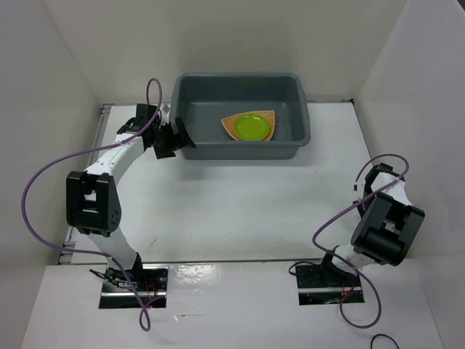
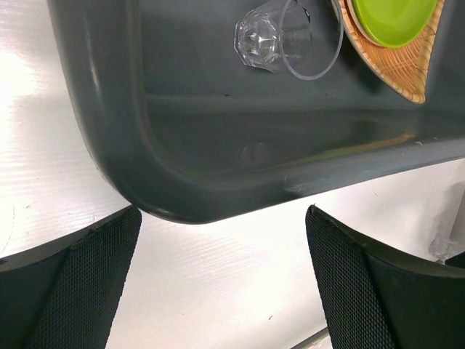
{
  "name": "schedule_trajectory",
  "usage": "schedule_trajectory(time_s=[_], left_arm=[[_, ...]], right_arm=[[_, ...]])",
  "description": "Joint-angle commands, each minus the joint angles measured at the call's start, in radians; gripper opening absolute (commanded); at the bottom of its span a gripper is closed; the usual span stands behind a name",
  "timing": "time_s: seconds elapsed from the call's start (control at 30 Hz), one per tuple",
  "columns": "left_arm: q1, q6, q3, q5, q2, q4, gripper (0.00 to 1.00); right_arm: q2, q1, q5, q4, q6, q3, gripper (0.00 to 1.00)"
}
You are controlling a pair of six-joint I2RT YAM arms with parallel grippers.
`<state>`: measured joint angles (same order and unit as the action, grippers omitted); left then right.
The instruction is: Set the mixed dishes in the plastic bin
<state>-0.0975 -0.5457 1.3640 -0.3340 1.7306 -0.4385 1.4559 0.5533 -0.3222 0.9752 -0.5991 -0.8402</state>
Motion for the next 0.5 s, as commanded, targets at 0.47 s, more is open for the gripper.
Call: schedule_trajectory(time_s=[0.47], left_arm=[[0.019, -0.014, -0.098, 0.055, -0.137, 0.060, 1.00]], right_arm=[[0.142, -0.588, 0.192, 0.319, 0.173, -1.049, 0.00]])
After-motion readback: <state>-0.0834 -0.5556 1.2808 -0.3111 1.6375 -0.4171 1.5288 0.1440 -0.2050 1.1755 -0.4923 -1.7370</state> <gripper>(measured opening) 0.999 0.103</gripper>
